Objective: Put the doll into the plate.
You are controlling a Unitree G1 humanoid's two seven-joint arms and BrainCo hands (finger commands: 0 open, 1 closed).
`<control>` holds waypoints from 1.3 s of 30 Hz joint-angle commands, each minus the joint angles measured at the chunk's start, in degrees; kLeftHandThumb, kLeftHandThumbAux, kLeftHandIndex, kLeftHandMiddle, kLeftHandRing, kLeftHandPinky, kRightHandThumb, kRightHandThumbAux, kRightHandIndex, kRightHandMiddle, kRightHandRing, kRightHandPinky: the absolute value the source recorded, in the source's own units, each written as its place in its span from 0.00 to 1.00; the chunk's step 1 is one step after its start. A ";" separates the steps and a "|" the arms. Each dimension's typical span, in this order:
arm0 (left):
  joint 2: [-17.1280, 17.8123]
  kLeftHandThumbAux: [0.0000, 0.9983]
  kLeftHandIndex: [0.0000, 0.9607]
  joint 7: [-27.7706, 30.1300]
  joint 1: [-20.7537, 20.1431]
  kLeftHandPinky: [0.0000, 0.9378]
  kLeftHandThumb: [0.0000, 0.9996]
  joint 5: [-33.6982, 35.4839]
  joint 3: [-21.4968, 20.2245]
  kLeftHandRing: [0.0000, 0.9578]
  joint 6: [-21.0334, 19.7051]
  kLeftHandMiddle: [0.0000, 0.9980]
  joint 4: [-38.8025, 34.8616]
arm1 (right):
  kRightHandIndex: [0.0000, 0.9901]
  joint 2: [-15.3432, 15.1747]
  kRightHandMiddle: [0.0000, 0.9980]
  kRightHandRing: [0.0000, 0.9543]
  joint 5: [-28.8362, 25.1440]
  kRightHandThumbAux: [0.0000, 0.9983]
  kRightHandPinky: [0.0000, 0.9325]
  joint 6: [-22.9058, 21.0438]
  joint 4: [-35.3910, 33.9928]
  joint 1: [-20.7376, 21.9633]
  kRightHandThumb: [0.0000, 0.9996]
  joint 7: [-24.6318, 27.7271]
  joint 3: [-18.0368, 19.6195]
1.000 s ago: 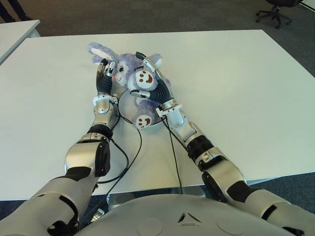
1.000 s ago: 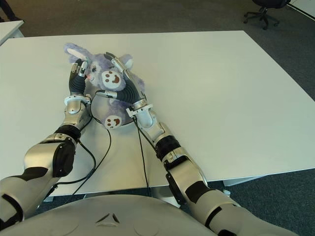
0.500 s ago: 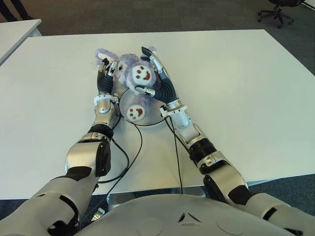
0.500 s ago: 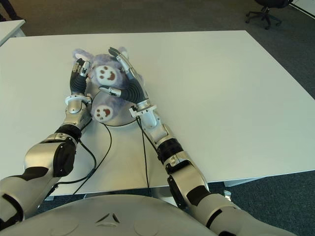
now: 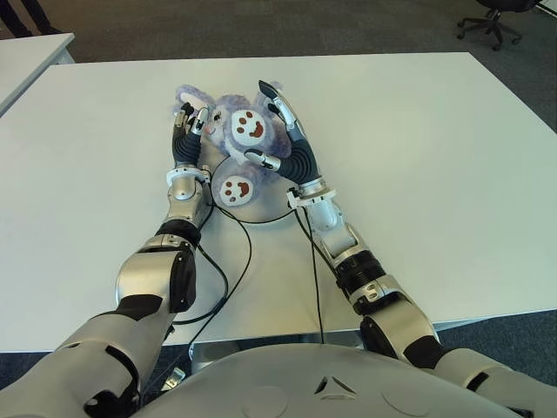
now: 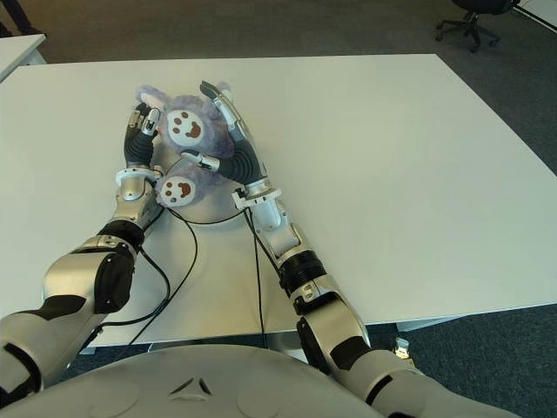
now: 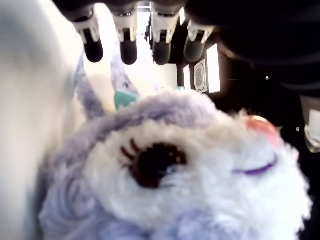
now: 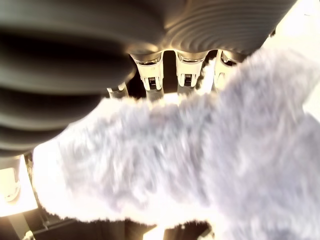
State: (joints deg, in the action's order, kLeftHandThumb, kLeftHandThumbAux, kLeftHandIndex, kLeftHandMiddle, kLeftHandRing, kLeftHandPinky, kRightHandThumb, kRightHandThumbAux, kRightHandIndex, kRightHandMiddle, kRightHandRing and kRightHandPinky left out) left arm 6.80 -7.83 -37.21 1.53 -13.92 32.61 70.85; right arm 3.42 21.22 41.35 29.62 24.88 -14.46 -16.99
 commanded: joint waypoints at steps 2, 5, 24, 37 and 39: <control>-2.26 0.40 0.00 -0.47 8.01 0.01 0.00 -1.18 0.90 0.06 -2.75 0.07 4.55 | 0.00 0.03 0.00 0.00 -1.18 0.43 0.00 -1.14 -0.22 -1.80 0.14 1.28 0.60; -2.23 0.39 0.00 -0.42 8.03 0.02 0.00 -1.17 0.98 0.06 -2.80 0.07 4.50 | 0.00 -0.04 0.00 0.00 -1.12 0.44 0.00 -1.59 -0.64 -1.74 0.15 1.39 0.83; -2.11 0.35 0.00 0.83 8.16 0.05 0.00 -0.65 0.36 0.09 -0.58 0.09 4.40 | 0.00 -0.03 0.00 0.00 -1.21 0.42 0.00 -3.15 -1.98 -1.96 0.12 2.20 1.22; -2.13 0.37 0.00 -0.40 7.62 0.11 0.00 -1.07 0.75 0.14 -0.64 0.13 4.39 | 0.00 0.27 0.00 0.00 -2.70 0.45 0.00 -2.49 -2.62 -2.18 0.06 3.67 1.37; -2.27 0.38 0.00 -0.38 7.52 0.10 0.00 -0.90 0.66 0.13 -0.73 0.12 4.32 | 0.00 0.38 0.00 0.00 -3.42 0.45 0.00 -2.01 -2.63 -2.22 0.04 4.23 1.44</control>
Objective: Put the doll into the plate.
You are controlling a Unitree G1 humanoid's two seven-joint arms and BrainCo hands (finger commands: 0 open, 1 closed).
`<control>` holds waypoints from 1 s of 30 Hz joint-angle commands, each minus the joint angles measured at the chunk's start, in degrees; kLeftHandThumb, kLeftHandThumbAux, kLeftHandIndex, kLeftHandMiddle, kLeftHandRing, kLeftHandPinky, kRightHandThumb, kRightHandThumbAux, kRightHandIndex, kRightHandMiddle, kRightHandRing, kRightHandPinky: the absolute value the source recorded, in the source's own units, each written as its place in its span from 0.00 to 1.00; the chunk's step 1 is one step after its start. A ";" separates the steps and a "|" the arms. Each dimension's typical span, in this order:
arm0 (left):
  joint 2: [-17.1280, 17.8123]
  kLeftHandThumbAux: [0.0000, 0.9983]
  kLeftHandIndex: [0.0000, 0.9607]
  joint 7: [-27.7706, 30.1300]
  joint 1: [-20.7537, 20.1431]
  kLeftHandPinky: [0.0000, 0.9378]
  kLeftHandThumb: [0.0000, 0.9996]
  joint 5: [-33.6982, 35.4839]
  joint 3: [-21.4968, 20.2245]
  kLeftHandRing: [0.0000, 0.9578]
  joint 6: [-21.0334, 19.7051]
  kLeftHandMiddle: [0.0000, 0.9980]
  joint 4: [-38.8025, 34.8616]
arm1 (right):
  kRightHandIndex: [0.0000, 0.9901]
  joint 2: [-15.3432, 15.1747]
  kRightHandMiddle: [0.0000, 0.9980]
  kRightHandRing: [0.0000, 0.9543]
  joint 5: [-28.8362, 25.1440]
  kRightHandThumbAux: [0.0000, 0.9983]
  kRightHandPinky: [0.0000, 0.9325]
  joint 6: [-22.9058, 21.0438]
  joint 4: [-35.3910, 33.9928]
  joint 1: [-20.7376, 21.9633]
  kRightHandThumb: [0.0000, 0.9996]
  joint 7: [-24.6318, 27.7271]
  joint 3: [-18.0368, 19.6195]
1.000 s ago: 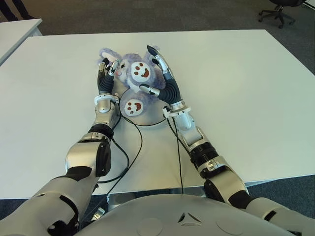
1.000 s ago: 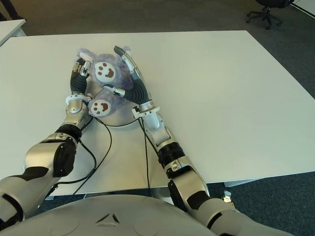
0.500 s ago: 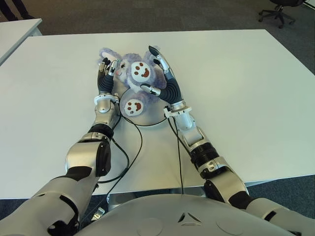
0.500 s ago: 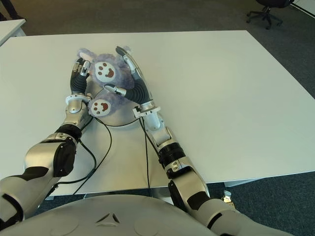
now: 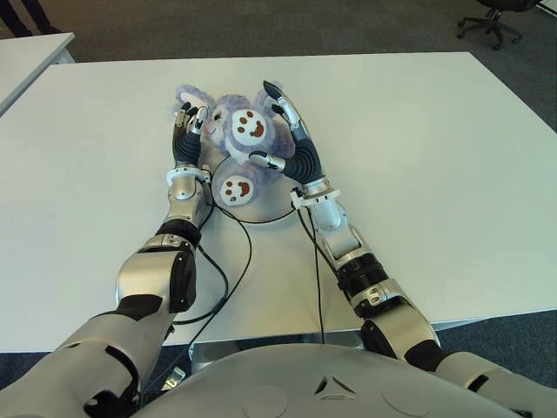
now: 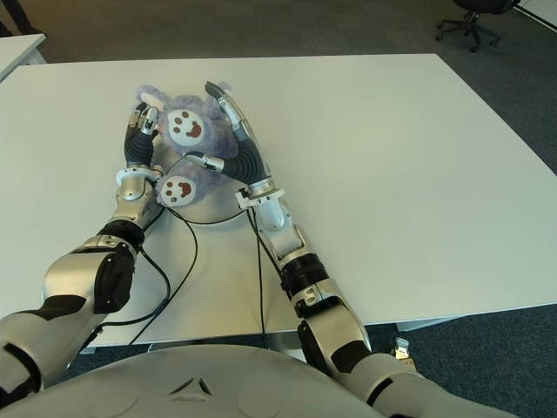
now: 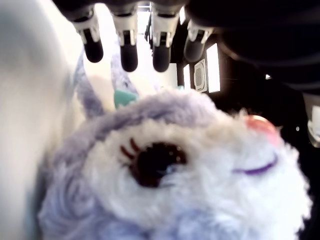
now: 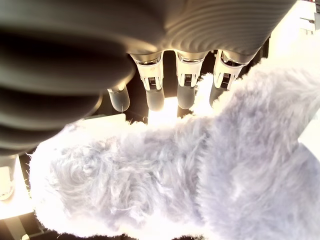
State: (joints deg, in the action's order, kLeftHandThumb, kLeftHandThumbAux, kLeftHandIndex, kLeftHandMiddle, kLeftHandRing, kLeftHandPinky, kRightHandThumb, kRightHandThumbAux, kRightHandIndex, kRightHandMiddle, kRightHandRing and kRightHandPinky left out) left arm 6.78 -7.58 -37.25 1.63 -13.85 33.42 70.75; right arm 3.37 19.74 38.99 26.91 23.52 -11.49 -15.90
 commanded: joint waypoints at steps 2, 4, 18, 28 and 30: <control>-2.38 0.38 0.00 -0.47 7.46 0.09 0.00 -0.74 0.43 0.12 -1.72 0.12 4.34 | 0.00 0.60 0.00 0.00 -2.80 0.45 0.00 0.86 0.15 -0.82 0.03 1.86 0.40; -2.44 0.39 0.00 0.03 7.35 0.08 0.00 -0.26 0.10 0.11 -2.34 0.11 4.31 | 0.00 0.85 0.00 0.00 -3.93 0.44 0.00 1.59 0.28 -0.63 0.01 2.50 0.49; -2.19 0.41 0.00 -0.30 7.00 0.11 0.00 -0.60 0.01 0.12 -3.54 0.11 4.04 | 0.00 0.75 0.00 0.00 -7.67 0.38 0.00 0.48 -3.10 -0.78 0.00 5.83 2.11; -2.03 0.40 0.00 -0.67 6.75 0.12 0.00 -0.84 0.25 0.12 -3.82 0.11 3.92 | 0.00 1.84 0.00 0.00 -12.52 0.37 0.00 -2.92 -7.49 -1.22 0.00 8.56 3.71; -2.02 0.40 0.00 -0.68 6.72 0.13 0.00 -0.84 0.26 0.12 -3.83 0.11 3.91 | 0.00 2.01 0.00 0.00 -12.77 0.37 0.00 -3.43 -8.09 -1.41 0.00 8.82 3.93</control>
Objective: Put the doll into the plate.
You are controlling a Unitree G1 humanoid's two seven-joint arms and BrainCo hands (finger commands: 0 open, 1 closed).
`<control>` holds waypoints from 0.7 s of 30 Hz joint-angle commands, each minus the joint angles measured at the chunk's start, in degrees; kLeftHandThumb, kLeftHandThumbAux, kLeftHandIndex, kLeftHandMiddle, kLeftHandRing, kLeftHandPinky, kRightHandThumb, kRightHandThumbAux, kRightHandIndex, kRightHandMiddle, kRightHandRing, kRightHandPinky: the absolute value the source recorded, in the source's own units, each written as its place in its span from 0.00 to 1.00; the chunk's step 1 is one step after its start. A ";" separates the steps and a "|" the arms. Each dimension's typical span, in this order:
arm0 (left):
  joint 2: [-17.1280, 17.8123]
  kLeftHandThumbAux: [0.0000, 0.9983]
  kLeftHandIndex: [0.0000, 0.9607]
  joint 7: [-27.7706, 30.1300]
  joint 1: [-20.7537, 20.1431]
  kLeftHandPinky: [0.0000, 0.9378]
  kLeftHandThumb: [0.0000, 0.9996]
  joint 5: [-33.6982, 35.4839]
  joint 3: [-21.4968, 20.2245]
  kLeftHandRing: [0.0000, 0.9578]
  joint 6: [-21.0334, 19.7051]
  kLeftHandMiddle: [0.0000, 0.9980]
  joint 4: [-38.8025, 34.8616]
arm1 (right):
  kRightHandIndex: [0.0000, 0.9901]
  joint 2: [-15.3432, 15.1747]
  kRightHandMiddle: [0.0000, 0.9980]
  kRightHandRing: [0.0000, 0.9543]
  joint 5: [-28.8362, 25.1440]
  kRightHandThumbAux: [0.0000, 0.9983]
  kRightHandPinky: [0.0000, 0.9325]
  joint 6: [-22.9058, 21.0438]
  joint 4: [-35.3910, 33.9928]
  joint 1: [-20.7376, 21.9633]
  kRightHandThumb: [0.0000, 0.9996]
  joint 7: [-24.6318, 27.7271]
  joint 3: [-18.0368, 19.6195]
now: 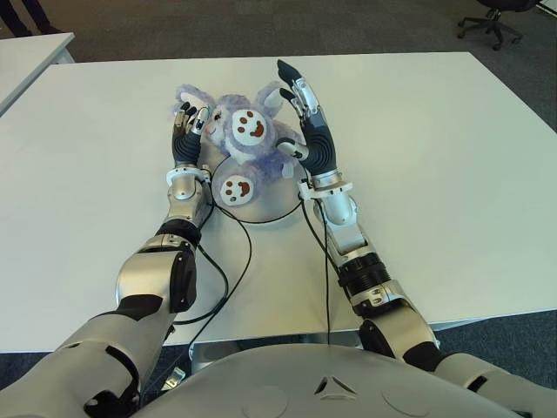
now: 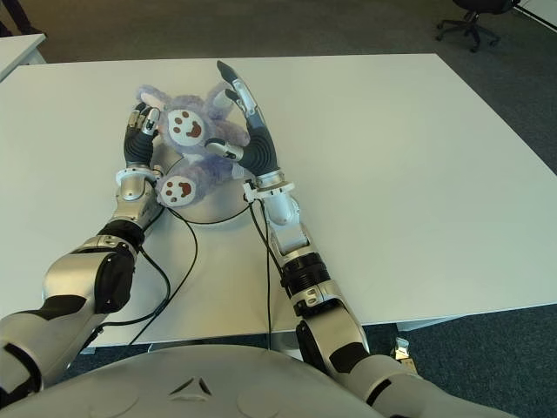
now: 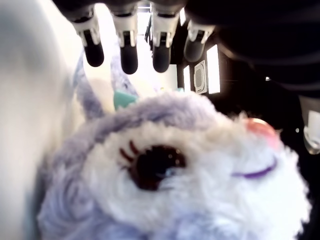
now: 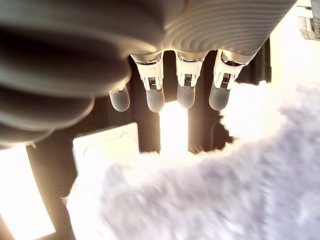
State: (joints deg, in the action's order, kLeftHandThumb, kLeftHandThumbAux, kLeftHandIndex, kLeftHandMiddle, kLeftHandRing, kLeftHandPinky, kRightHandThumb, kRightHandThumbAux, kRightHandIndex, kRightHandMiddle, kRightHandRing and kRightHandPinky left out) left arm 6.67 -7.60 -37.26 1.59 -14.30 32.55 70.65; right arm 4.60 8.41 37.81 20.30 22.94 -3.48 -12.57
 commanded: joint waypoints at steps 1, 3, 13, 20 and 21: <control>-1.93 0.40 0.00 -0.59 6.72 0.13 0.00 -0.76 0.69 0.12 -2.94 0.11 3.99 | 0.00 0.95 0.00 0.00 -1.55 0.37 0.00 -2.26 -1.72 -0.93 0.00 0.79 0.74; -1.93 0.40 0.00 -0.39 6.67 0.13 0.00 -0.65 0.62 0.13 -2.90 0.12 3.98 | 0.00 1.23 0.00 0.00 -1.70 0.38 0.00 -2.27 -1.98 -1.01 0.00 0.76 0.96; -1.92 0.40 0.00 -0.24 6.59 0.11 0.00 -0.66 0.61 0.12 -2.81 0.12 3.93 | 0.00 2.12 0.00 0.00 -2.72 0.40 0.00 -3.27 -4.22 -1.56 0.00 0.98 1.47; -1.89 0.39 0.00 -0.50 6.56 0.12 0.00 -0.88 0.84 0.13 -2.68 0.12 3.89 | 0.00 1.91 0.00 0.00 -1.63 0.40 0.00 -4.79 -6.13 -1.86 0.00 0.12 2.01; -1.87 0.39 0.00 -0.54 6.55 0.12 0.00 -0.89 0.87 0.13 -2.62 0.12 3.88 | 0.00 1.78 0.00 0.00 -1.49 0.40 0.00 -5.09 -6.23 -1.79 0.00 -0.09 2.23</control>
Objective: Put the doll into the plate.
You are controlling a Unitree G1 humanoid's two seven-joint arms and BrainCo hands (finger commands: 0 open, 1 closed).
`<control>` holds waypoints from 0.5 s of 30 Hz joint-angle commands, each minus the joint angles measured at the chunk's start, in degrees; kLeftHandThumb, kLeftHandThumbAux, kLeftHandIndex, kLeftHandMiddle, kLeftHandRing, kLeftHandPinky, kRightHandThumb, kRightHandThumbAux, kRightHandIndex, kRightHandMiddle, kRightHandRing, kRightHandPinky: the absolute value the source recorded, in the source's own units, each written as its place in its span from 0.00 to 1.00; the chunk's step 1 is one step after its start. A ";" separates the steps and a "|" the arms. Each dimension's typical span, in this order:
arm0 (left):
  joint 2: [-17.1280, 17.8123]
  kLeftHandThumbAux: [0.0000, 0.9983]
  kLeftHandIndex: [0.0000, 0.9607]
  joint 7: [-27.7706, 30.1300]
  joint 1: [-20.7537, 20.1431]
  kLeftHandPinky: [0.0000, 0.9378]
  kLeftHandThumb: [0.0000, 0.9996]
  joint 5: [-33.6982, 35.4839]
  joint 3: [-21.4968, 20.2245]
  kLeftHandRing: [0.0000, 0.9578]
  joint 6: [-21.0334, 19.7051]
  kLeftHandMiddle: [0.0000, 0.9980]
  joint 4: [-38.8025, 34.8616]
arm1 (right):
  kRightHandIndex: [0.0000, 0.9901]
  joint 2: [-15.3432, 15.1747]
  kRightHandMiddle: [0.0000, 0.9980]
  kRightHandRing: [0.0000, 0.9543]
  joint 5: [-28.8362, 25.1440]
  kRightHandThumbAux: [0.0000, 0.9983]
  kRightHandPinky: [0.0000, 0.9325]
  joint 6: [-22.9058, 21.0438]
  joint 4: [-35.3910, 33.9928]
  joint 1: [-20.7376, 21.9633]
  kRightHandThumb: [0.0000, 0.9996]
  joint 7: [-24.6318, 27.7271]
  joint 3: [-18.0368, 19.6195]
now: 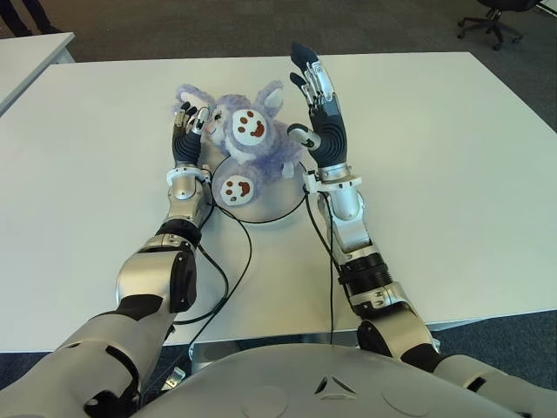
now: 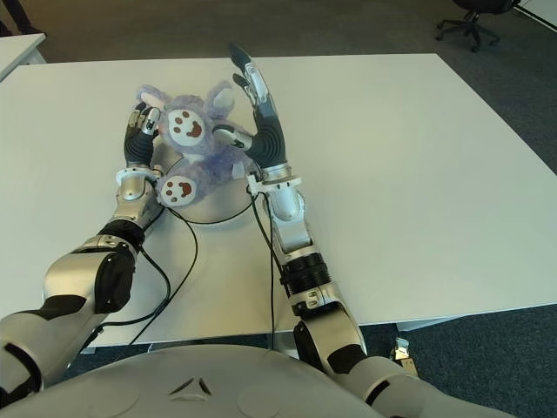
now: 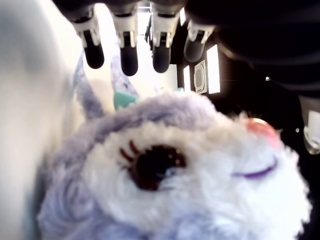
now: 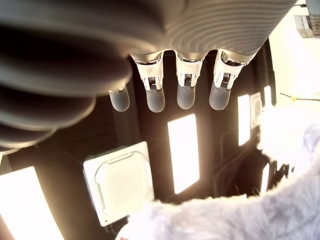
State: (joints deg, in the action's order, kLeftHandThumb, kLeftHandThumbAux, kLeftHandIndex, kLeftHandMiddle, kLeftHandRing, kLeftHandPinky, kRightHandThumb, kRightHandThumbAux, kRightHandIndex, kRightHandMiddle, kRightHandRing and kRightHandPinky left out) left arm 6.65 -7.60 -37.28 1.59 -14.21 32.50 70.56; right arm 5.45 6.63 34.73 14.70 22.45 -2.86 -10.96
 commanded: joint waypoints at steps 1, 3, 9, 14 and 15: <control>-1.84 0.39 0.00 -0.57 6.57 0.12 0.00 -0.90 0.80 0.13 -2.52 0.12 3.97 | 0.00 0.84 0.00 0.00 0.39 0.40 0.00 -2.23 -0.72 -1.25 0.00 -0.86 0.77; -1.86 0.39 0.00 -0.64 6.52 0.13 0.00 -0.83 0.76 0.14 -2.55 0.13 3.96 | 0.00 0.57 0.00 0.00 0.54 0.39 0.00 -2.47 -0.44 -0.91 0.00 -1.32 1.31; -1.95 0.39 0.00 -0.99 6.40 0.14 0.00 -0.64 0.71 0.15 -2.73 0.14 3.93 | 0.00 0.26 0.00 0.00 -0.25 0.38 0.00 -2.81 0.33 -0.16 0.00 -1.27 2.34; -2.02 0.40 0.00 -1.00 6.32 0.14 0.00 -0.41 0.60 0.15 -2.88 0.14 3.88 | 0.00 0.09 0.00 0.00 -1.58 0.37 0.00 -3.25 1.45 0.67 0.00 -0.37 3.35; -2.03 0.40 0.00 -1.04 6.33 0.12 0.00 -0.42 0.62 0.14 -2.89 0.14 3.86 | 0.00 0.09 0.00 0.00 -1.84 0.37 0.00 -3.26 1.74 0.85 0.00 -0.15 3.55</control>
State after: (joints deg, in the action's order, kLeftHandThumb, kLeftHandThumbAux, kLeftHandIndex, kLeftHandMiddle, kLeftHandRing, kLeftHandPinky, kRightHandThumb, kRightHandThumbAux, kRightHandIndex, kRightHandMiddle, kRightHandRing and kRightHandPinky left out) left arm 6.65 -7.94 -37.31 1.59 -13.93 32.39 70.52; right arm 5.41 6.26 32.58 15.06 22.75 -3.65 -8.02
